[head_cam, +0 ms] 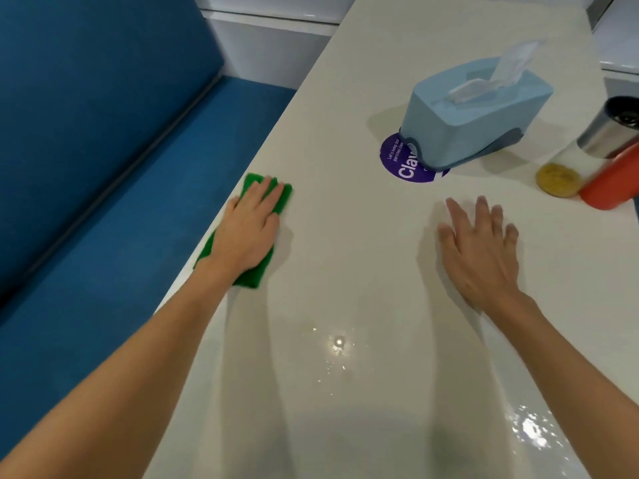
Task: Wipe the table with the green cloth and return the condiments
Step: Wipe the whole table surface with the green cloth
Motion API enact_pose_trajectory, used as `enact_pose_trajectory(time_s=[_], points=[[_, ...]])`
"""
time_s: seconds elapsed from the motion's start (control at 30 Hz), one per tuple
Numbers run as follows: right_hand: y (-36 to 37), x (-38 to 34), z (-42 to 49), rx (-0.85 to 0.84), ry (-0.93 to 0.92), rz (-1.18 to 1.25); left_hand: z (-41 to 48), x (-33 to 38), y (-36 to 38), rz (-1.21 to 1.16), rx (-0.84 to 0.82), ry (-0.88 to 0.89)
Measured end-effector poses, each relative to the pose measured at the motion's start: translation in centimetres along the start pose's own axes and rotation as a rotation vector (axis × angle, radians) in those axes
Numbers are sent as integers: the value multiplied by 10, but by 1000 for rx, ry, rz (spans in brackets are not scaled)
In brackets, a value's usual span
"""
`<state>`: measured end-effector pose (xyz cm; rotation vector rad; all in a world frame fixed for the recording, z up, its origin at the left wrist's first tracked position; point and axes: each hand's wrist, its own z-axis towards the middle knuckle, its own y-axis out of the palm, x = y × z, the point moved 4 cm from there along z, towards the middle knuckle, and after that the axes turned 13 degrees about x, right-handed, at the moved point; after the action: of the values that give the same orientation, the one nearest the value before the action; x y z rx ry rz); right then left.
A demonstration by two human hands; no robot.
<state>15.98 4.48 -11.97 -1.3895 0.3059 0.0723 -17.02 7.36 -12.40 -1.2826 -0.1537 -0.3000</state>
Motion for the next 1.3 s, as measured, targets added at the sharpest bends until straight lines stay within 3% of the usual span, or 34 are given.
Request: enact_pose_trajectory(time_s=[0.17,0.3,0.4,0.5,0.57,0.7,0.83,0.97,1.07,1.2,1.3], points=[[10,19,-11,-13,-4,-41,31,70,34,114,33,-123],[13,20,-12,3,-16,-59,15,138,52,44,4,-6],[11,25,-13,8,-18,-56,-19,167,50,-70,-75,175],[10,26,-13,14,-29,-49,-45,144,32,-162,-156,335],[10,25,-13,23,-36,-53,-47,109,20,-152,-145,332],[13,22,-12,31,-35,-54,-14,56,15,-31,-53,67],[16,19,-11,33,-36,-46,27,87,37,82,24,-123],[16,22,-11,28,-41,-54,21,163,62,18,-15,-1],[15,27,-12,20,-38,-52,-16,196,60,-75,-68,192],[11,28,-12,29,-52,-33,-55,161,31,-196,-160,396],[12,26,-12,30,-53,-38,-47,104,14,-180,-127,301]])
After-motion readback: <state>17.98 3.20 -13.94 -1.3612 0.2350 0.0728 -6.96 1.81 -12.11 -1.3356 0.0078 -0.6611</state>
